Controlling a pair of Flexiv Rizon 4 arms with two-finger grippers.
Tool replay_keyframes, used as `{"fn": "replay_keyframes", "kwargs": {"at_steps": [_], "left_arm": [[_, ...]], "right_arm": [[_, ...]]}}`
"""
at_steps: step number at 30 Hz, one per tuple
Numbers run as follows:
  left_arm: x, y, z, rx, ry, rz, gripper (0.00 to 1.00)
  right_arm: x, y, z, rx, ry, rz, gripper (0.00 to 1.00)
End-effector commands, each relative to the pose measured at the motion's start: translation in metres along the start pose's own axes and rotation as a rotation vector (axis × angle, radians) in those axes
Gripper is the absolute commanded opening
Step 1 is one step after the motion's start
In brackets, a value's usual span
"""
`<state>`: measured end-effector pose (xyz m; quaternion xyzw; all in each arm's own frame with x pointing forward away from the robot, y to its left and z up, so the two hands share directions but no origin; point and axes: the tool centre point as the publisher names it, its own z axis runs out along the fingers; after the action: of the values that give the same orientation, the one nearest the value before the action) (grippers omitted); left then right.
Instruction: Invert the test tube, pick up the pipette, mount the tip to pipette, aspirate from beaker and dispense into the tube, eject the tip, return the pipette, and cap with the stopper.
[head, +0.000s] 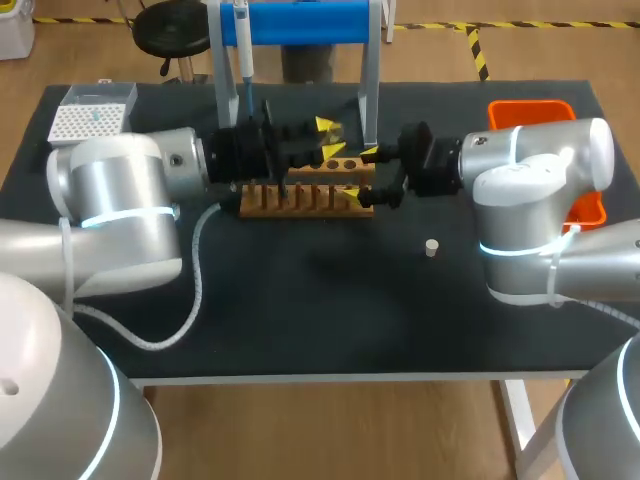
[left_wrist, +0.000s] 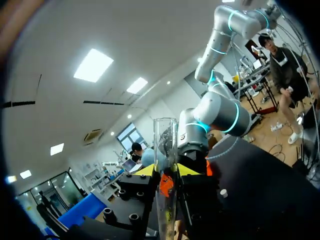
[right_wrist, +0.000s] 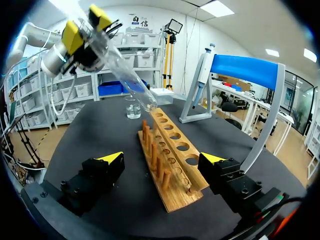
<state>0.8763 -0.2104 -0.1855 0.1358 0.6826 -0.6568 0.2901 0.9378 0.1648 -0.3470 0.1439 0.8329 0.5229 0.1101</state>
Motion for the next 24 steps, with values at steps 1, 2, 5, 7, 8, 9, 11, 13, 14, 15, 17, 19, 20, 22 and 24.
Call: {"fn": "replay_keyframes", "kwargs": {"at_steps": [1,2,5,7,8,9,11,13,14,15,17,19,20,22,24], "left_arm": [[-0.019,-0.004,0.003,-0.029,0.061,-0.145,0.00],[-0.022,-0.003,0.004,-0.026,0.060,-0.167,0.00],[-0.028,-0.002,0.007,-0.032,0.061,-0.260,0.00],[-0.032,0.002,0.007,-0.055,0.068,-0.290,0.00],[-0.033,0.004,0.008,-0.059,0.062,-0.305,0.00],[-0.034,0.005,0.008,-0.058,0.058,-0.323,0.00],[-0.038,0.009,0.008,-0.060,0.041,-0.342,0.00],[-0.040,0.013,0.009,-0.068,0.037,-0.353,0.00],[-0.041,0.015,0.009,-0.072,0.032,-0.358,0.00],[-0.042,0.017,0.010,-0.073,0.034,-0.358,0.00],[-0.045,0.020,0.011,-0.061,0.024,-0.368,0.00],[-0.047,0.022,0.013,-0.061,0.016,-0.370,0.00],[-0.048,0.024,0.013,-0.051,0.012,-0.376,0.00],[-0.051,0.027,0.015,-0.057,0.011,-0.379,0.00],[-0.051,0.030,0.016,-0.059,0.010,-0.384,0.00]], "right_arm": [[0.001,0.000,-0.001,0.000,-0.002,0.000,1.00],[0.001,0.000,-0.001,0.000,-0.002,0.000,1.00],[0.001,0.000,-0.001,0.000,-0.002,0.000,1.00],[0.001,0.000,-0.001,0.000,-0.002,0.000,1.00],[0.001,0.000,-0.001,0.000,-0.002,0.000,1.00],[0.001,0.000,-0.001,0.000,-0.002,0.000,1.00],[0.001,0.000,-0.001,0.000,-0.002,0.000,1.00],[0.001,0.000,-0.001,0.000,-0.002,0.000,1.00],[0.001,0.000,-0.001,0.000,-0.002,0.000,1.00],[0.001,0.000,-0.001,0.000,-0.002,0.000,1.00],[0.001,0.000,-0.001,0.000,-0.002,0.000,1.00],[0.001,0.000,-0.001,0.000,-0.002,0.000,1.00],[0.001,0.000,-0.001,0.000,-0.002,0.000,1.00],[0.001,0.000,-0.001,0.000,-0.002,0.000,1.00],[0.001,0.000,-0.001,0.000,-0.002,0.000,1.00]]}}
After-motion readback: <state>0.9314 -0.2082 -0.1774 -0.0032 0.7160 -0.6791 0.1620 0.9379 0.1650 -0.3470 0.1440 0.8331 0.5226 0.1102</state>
